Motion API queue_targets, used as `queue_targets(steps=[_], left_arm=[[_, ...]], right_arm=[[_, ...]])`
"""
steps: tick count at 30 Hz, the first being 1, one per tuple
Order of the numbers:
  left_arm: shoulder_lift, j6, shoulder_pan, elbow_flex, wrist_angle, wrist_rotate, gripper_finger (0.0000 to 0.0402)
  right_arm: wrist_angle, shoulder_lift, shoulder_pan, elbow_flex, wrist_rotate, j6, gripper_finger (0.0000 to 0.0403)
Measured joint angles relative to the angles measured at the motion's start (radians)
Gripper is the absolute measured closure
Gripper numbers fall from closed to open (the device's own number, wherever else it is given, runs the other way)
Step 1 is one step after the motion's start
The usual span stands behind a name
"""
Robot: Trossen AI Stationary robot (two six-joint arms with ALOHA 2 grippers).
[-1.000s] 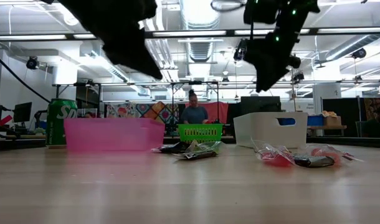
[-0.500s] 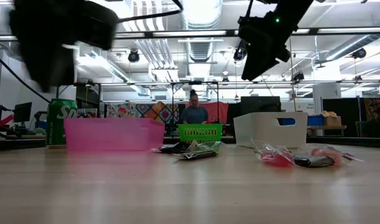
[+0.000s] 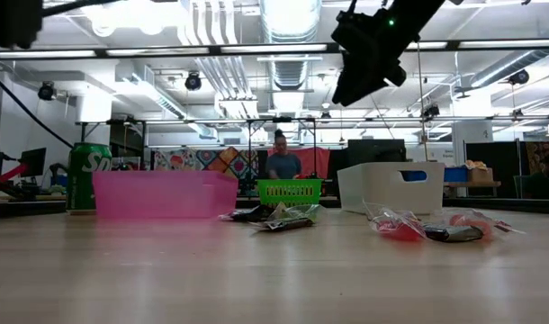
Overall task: Sort candy
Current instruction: Put the orange gummy into the red bin
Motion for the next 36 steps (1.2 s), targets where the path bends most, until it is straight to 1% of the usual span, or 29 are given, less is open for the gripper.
queue_targets(steps=[4,9,12,14,16,18,20,28,33,36], left_arm=[[0.000,-0.073,-0.025,0.000,0.000,-0.020,0.0364],[0.000,-0.087,-0.050,0.000,0.000,-0.159,0.0316],[0.018,-0.092,-0.053,0.000,0.000,-0.171,0.0291],[0.045,-0.094,-0.061,0.000,0.000,-0.173,0.0282],[0.086,-0.094,-0.071,0.000,0.000,-0.144,0.0279],[0.132,-0.092,-0.079,0.009,-0.008,-0.085,0.0278],[0.173,-0.091,-0.093,0.026,-0.018,-0.075,0.0278],[0.300,-0.078,-0.108,0.091,-0.059,-0.127,0.0279],[0.345,-0.050,-0.109,0.138,-0.124,-0.177,0.0279],[0.362,-0.023,-0.108,0.167,-0.164,-0.217,0.0280]], right_arm=[[0.022,0.000,0.000,0.000,0.000,-0.004,0.0253],[0.021,0.000,0.000,0.000,-0.001,-0.006,0.0254],[0.020,0.000,0.000,0.000,-0.017,-0.016,0.0254],[0.019,0.000,0.000,0.000,-0.026,-0.021,0.0252],[0.019,0.000,0.000,0.000,-0.027,-0.021,0.0250],[0.019,0.000,0.000,0.000,-0.027,-0.021,0.0250],[0.019,0.001,0.000,0.000,-0.027,-0.021,0.0252],[0.020,0.001,0.000,0.000,-0.027,-0.020,0.0254],[0.020,0.001,0.000,0.000,-0.031,-0.018,0.0254],[0.020,0.001,0.000,0.000,-0.056,-0.012,0.0254]])
